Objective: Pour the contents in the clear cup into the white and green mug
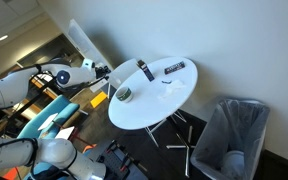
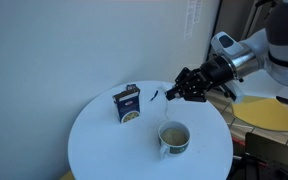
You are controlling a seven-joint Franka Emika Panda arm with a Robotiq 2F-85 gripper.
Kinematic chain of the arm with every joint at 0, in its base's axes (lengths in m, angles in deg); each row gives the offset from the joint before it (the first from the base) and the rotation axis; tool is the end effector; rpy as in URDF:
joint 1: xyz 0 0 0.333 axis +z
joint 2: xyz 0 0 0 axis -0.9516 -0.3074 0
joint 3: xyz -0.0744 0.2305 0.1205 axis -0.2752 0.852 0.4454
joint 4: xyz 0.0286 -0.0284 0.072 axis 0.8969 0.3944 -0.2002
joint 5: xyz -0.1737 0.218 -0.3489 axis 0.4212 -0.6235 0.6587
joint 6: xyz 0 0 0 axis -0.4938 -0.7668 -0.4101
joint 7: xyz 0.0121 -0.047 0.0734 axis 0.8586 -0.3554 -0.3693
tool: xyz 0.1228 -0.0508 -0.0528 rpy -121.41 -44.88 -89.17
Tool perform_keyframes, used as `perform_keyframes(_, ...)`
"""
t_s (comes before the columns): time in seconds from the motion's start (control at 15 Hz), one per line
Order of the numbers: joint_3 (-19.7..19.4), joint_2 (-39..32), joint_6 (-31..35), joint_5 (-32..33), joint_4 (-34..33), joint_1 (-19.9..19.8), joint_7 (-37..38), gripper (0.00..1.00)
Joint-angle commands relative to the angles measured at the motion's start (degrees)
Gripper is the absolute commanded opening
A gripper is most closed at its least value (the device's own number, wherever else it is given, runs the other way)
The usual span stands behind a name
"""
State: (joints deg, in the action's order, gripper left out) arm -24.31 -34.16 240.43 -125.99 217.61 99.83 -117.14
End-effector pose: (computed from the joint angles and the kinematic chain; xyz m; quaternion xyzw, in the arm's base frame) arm 0.5030 0.0905 0.3950 -0.7984 -0.3336 -0.4946 0.0816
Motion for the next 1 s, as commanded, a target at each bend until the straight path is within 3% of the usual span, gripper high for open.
perform_keyframes(0.0, -1.57, 5.13, 2.12, -8.36, 1.78, 2.89, -9.8, 0.03)
perform_keyframes(0.53, -1.35, 8.77, -0.67, -23.54, 2.22, 1.02, -25.57, 0.03)
perform_keyframes(0.67, -1.29, 8.34, -0.67, -25.78, 1.9, 0.74, -26.52, 0.03)
perform_keyframes(0.93, -2.31, 3.87, 2.32, -27.59, -2.08, -0.11, -21.24, 0.03)
